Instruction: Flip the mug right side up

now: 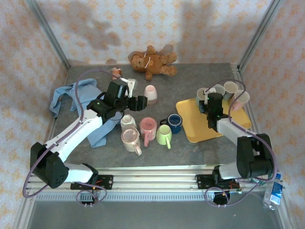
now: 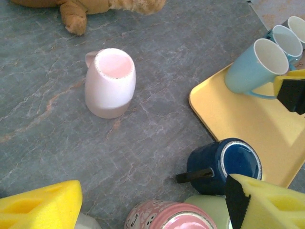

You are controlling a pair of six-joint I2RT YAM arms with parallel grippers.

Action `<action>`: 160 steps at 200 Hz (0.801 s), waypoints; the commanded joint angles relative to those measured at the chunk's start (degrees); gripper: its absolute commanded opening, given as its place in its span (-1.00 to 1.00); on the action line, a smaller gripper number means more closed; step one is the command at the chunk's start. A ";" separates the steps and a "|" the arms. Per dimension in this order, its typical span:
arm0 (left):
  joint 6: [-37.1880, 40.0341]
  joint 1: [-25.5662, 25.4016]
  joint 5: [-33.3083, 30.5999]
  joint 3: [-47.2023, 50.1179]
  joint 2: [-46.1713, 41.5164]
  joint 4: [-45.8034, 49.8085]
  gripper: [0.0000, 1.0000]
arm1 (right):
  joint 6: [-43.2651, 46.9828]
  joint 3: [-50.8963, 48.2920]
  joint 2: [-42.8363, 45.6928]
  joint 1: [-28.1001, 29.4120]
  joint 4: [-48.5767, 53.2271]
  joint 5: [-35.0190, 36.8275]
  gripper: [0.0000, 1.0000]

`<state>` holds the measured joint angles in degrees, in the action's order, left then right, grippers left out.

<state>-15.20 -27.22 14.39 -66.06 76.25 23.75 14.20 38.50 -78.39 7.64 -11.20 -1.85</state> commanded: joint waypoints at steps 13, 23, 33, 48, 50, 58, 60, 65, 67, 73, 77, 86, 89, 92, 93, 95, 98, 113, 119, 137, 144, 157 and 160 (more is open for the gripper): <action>-4.10 0.34 -6.64 -4.01 0.62 7.75 0.52 | -5.10 2.48 9.47 -0.43 10.30 -1.84 -0.13; -5.94 0.33 -7.30 -4.63 0.75 9.80 0.49 | -6.93 4.03 12.36 -0.39 14.21 -2.86 -0.10; -7.80 0.26 -7.63 -5.10 0.85 11.84 0.47 | -8.67 5.57 14.83 -0.34 18.65 -4.14 -0.07; -10.13 0.01 -8.97 -6.01 0.91 15.94 0.44 | -11.99 7.79 17.55 -0.26 25.00 -5.65 -0.06; -10.47 -0.02 -9.32 -6.21 0.92 16.61 0.44 | -12.61 8.16 17.81 -0.26 26.03 -5.74 -0.06; -11.60 -0.03 -10.81 -6.96 0.86 19.71 0.43 | -14.41 9.94 18.47 -0.26 30.08 -6.92 -0.05; -11.91 -0.02 -11.15 -7.13 0.88 20.56 0.43 | -14.69 10.41 18.61 -0.26 30.95 -7.37 -0.05; -12.68 -0.13 -11.95 -7.43 0.81 22.68 0.43 | -15.36 11.46 18.71 -0.17 33.54 -8.69 -0.05; -13.02 -0.14 -12.29 -7.59 0.72 23.54 0.43 | -15.69 11.91 18.71 -0.17 34.50 -8.98 -0.05; -13.95 -0.16 -13.18 -7.88 0.53 25.71 0.43 | -16.62 13.18 18.65 -0.21 37.45 -10.03 -0.05; -14.62 -0.11 -13.51 -8.01 0.40 27.27 0.43 | -17.21 13.96 18.56 -0.13 39.27 -10.54 -0.05; -16.70 -0.07 -13.73 -7.94 -0.18 30.06 0.43 | -18.02 15.42 18.24 -0.01 42.76 -11.51 -0.04; -17.27 -0.05 -13.63 -7.86 -0.38 30.97 0.43 | -18.19 15.79 18.19 -0.01 43.71 -11.84 -0.04; -17.77 -0.09 -13.48 -7.79 -0.54 31.71 0.43 | -18.31 16.08 18.04 0.01 44.51 -12.20 -0.04; -17.90 -0.06 -13.46 -7.78 -0.56 31.84 0.43 | -18.27 16.17 18.03 0.01 44.86 -12.30 -0.04; -18.21 -0.10 -13.37 -7.72 -0.64 32.40 0.43 | -18.31 16.34 17.97 0.01 45.35 -12.52 -0.04; -18.77 -0.07 -13.18 -7.68 -0.79 33.25 0.43 | -18.30 16.58 17.86 0.03 46.04 -12.87 -0.04; -20.74 -0.07 -11.40 -7.04 -1.21 35.91 0.45 | -18.02 17.22 17.43 0.10 48.20 -13.66 -0.03; -21.30 -0.10 -10.35 -6.60 -1.22 36.27 0.46 | -17.98 17.21 17.31 0.10 48.40 -13.71 -0.03; -22.34 0.04 -6.90 -4.44 -1.16 34.57 0.50 | -18.29 17.35 16.81 0.10 48.11 -13.92 -0.01; -22.74 0.24 -6.21 -3.88 -0.77 34.27 0.51 | -18.41 17.52 16.60 0.07 47.95 -14.25 -0.01; -23.12 0.70 -5.70 -3.31 0.52 34.13 0.51 | -18.53 18.07 15.96 0.10 47.87 -14.97 -0.01; -23.12 0.69 -5.70 -3.22 0.74 33.91 0.51 | -18.66 18.16 15.84 0.07 47.88 -15.09 0.00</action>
<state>-35.44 -27.20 6.72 -70.74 76.44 55.07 -3.11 54.46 -61.91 7.66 33.89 -15.11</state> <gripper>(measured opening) 0.755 0.495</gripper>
